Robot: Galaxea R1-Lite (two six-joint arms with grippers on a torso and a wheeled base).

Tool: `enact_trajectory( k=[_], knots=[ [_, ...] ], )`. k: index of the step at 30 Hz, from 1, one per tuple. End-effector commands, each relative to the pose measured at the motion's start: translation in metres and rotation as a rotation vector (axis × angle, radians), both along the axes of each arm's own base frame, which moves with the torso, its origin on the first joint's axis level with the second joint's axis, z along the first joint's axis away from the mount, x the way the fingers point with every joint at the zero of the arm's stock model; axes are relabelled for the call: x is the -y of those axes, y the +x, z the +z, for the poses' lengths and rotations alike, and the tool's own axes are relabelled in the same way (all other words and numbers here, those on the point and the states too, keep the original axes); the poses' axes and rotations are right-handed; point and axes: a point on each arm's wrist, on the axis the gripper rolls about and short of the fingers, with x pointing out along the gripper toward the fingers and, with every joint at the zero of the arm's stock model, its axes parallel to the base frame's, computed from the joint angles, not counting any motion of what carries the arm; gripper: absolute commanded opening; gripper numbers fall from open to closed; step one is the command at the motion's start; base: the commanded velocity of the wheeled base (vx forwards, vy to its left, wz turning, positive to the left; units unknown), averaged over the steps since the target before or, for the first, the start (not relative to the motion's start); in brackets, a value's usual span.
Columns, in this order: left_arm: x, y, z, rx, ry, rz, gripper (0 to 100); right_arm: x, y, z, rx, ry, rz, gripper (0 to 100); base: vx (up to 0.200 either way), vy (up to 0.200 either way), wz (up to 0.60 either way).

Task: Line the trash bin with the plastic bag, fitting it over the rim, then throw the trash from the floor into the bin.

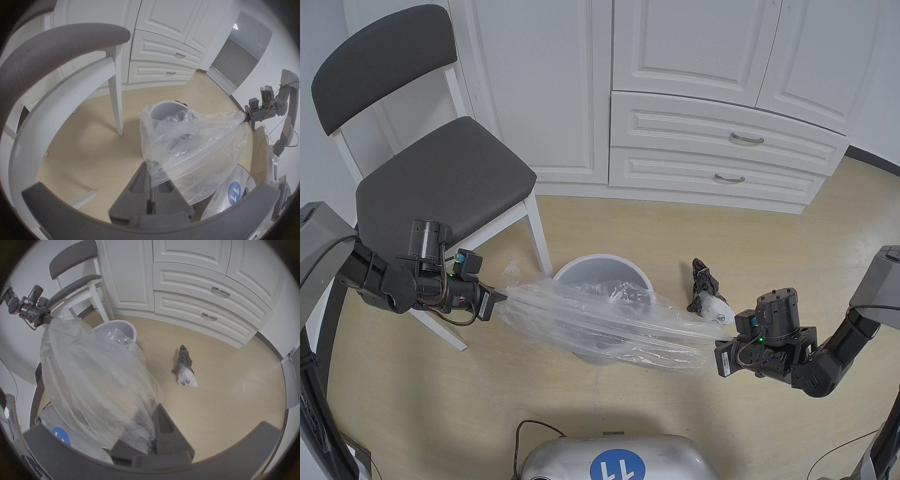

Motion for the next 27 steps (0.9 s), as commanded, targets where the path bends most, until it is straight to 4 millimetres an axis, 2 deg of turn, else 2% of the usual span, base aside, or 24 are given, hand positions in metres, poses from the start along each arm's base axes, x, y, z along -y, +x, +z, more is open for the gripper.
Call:
enact_trajectory(
  k=[1, 5, 11, 15, 16, 18, 23, 27],
  knots=[
    [0.0, 0.014, -0.016, -0.041, 0.023, -0.008, 0, -0.005, 0.006, -0.014, -0.038, -0.005, 0.013, 0, 0.0, 0.0, 0.0],
    [0.002, 0.027, -0.037, -0.077, 0.027, -0.003, 0, -0.013, 0.014, -0.033, -0.078, -0.005, 0.007, 0, 0.0, 0.0, 0.0],
    [0.005, 0.037, -0.057, -0.107, 0.033, -0.002, 0, -0.026, 0.025, -0.044, -0.088, 0.057, -0.03, 0, 0.0, 0.0, 0.0],
    [0.007, 0.038, -0.057, -0.104, 0.033, -0.005, 0, -0.029, 0.029, -0.046, -0.089, 0.072, -0.038, 0, 0.0, 0.0, 0.0],
    [0.012, 0.039, -0.061, -0.11, 0.029, -0.011, 0, -0.032, 0.037, -0.051, -0.082, 0.094, -0.057, 0, 0.0, 0.0, 0.0],
    [0.014, 0.041, -0.062, -0.113, 0.024, -0.01, 0, -0.034, 0.04, -0.053, -0.074, 0.109, -0.069, 0, 0.0, 0.0, 0.0],
    [0.028, 0.047, -0.066, -0.118, 0.025, 0.066, 0, -0.041, 0.058, -0.064, 0.015, 0.18, -0.131, 0, 0.0, 0.0, 0.0],
    [0.038, 0.053, -0.072, -0.075, 0.001, 0.118, 0, -0.042, 0.063, -0.063, 0.062, 0.207, -0.132, 0, 0.0, 0.0, 0.0]
  ],
)
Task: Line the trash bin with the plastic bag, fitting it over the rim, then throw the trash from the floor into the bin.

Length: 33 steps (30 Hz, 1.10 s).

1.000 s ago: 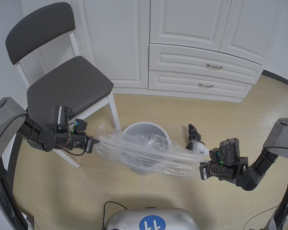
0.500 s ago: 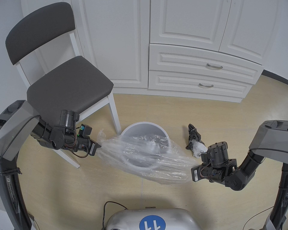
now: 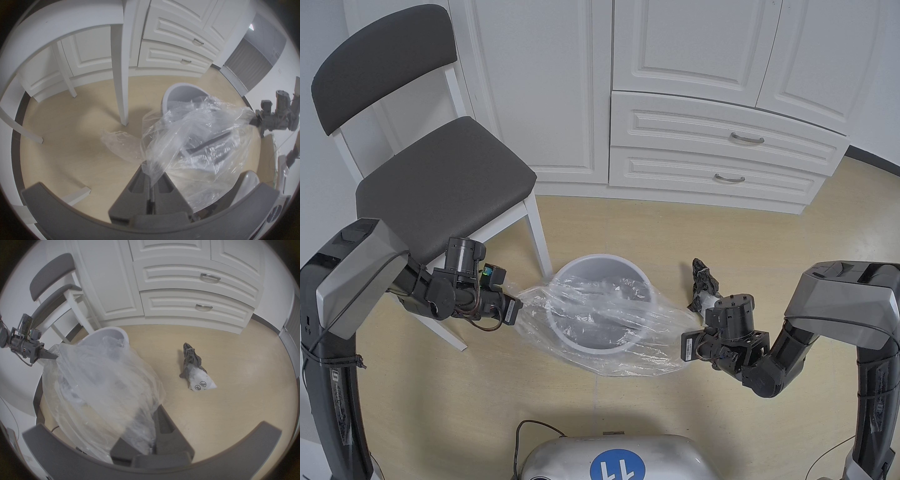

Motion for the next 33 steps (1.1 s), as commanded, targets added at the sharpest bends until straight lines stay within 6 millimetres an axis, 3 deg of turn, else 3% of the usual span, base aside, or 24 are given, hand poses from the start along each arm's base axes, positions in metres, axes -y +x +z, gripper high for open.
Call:
enact_trajectory(
  k=[1, 12, 17, 21, 23, 33],
  knots=[
    [0.016, 0.006, -0.012, 0.026, -0.027, 0.026, 0, -0.003, 0.007, -0.013, 0.015, 0.012, -0.011, 0, 0.0, 0.0, 0.0],
    [0.04, 0.012, 0.0, 0.181, -0.127, 0.114, 0, -0.008, 0.015, 0.012, 0.234, 0.16, -0.023, 0, 0.0, 0.0, 0.0],
    [0.035, 0.004, 0.005, 0.184, -0.119, 0.114, 0, -0.005, 0.007, 0.016, 0.235, 0.157, -0.01, 0, 0.0, 0.0, 0.0],
    [0.025, 0.006, -0.002, 0.166, -0.066, 0.109, 0, 0.001, 0.007, 0.006, 0.184, 0.105, -0.014, 0, 0.0, 0.0, 0.0],
    [0.014, 0.008, -0.012, 0.127, -0.002, 0.097, 0, 0.006, 0.011, -0.009, 0.123, 0.051, -0.02, 0, 0.0, 0.0, 0.0],
    [0.002, 0.026, -0.032, 0.09, 0.021, 0.12, 0, 0.004, 0.017, -0.042, 0.062, 0.017, -0.022, 0, 0.0, 0.0, 0.0]
  ],
)
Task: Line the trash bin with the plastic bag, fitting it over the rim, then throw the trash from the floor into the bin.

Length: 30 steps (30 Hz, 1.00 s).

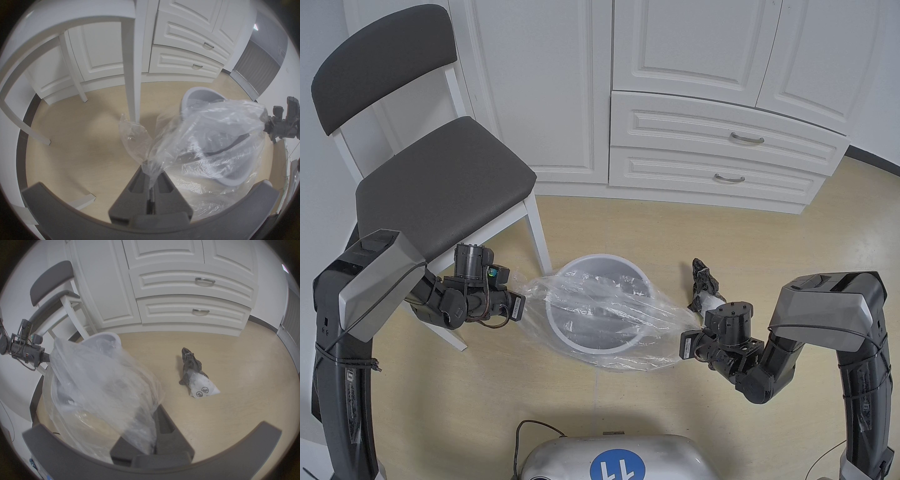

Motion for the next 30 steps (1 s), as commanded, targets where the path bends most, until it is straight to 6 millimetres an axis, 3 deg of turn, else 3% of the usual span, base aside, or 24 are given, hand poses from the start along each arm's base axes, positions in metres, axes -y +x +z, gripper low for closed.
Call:
enact_trajectory(
  k=[1, 7, 16, 17, 21, 27, 30],
  knots=[
    [-0.005, 0.007, -0.012, -0.016, 0.003, 0.015, 0, 0.0, 0.002, -0.02, -0.036, -0.016, -0.002, 0, 0.0, 0.0, 0.0],
    [-0.004, 0.008, -0.01, -0.004, 0.001, 0.019, 0, -0.003, 0.007, -0.031, -0.034, -0.018, -0.011, 0, 0.0, 0.0, 0.0],
    [-0.003, 0.003, -0.001, 0.011, -0.005, 0.013, 0, -0.007, 0.008, -0.021, 0.049, 0.034, -0.008, 0, 0.0, 0.0, 0.0],
    [-0.002, 0.002, 0.0, 0.009, -0.006, 0.009, 0, -0.007, 0.007, -0.019, 0.06, 0.038, -0.006, 100, 0.0, 0.0, 0.0],
    [-0.002, 0.0, 0.003, 0.012, -0.008, 0.006, 0, -0.005, 0.003, -0.012, 0.081, 0.051, 0.006, 100, 0.0, 0.0, 0.0],
    [-0.002, -0.002, 0.009, 0.022, -0.009, 0.004, 0, 0.025, -0.014, 0.029, 0.181, 0.146, 0.136, 100, 0.0, 0.0, 0.0],
    [-0.002, -0.002, 0.008, 0.02, -0.01, 0.005, 0, 0.036, -0.023, 0.036, 0.161, 0.155, 0.181, 100, 0.0, 0.0, 0.0]
  ],
)
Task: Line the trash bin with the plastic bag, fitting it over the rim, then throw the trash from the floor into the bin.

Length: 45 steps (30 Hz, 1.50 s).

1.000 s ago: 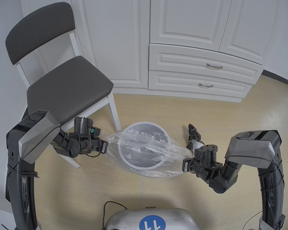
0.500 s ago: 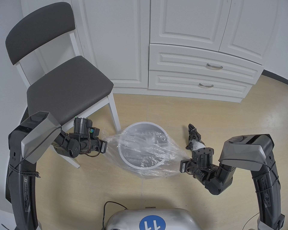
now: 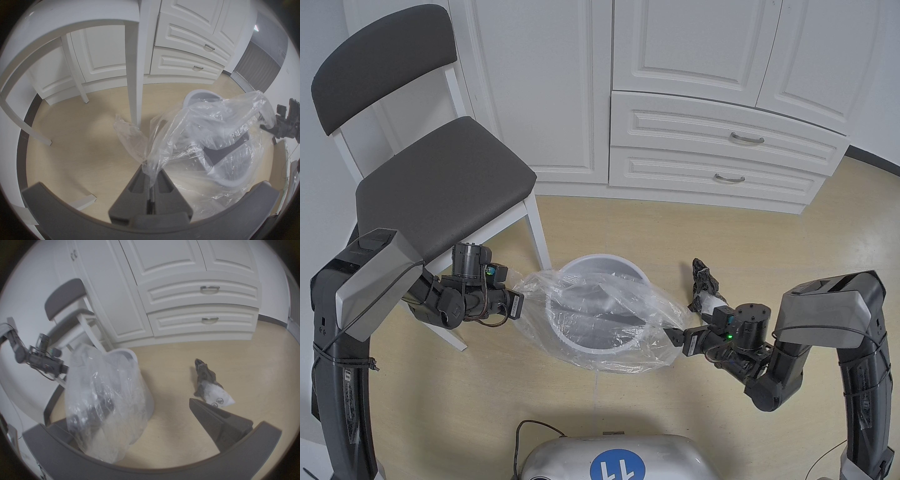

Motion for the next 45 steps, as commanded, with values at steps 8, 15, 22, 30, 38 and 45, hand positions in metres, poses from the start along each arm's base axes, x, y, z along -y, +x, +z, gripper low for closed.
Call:
enact_trajectory(
  k=[8, 15, 22, 30, 38, 45],
  knots=[
    [-0.001, 0.0, 0.003, 0.006, -0.001, 0.004, 0, 0.058, -0.044, 0.036, -0.073, 0.082, 0.284, 100, 0.0, 0.0, 0.0],
    [-0.003, 0.006, -0.003, 0.002, 0.01, 0.015, 0, 0.066, -0.049, 0.033, -0.098, 0.088, 0.342, 100, 0.0, 0.0, 0.0],
    [-0.011, 0.013, -0.007, 0.008, 0.013, 0.036, 0, 0.072, -0.05, 0.032, -0.08, 0.047, 0.343, 100, 0.0, 0.0, 0.0],
    [-0.01, 0.011, -0.003, 0.01, 0.01, 0.034, 0, 0.074, -0.048, 0.037, -0.06, 0.045, 0.335, 100, 0.0, 0.0, 0.0],
    [-0.007, 0.004, 0.005, 0.019, 0.008, 0.024, 0, 0.074, -0.062, 0.07, 0.047, 0.01, 0.348, 100, 0.0, 0.0, 0.0],
    [-0.007, 0.003, 0.006, 0.02, 0.004, 0.02, 0, 0.095, -0.062, 0.093, 0.13, 0.011, 0.288, 100, 0.0, 0.0, 0.0]
  ],
)
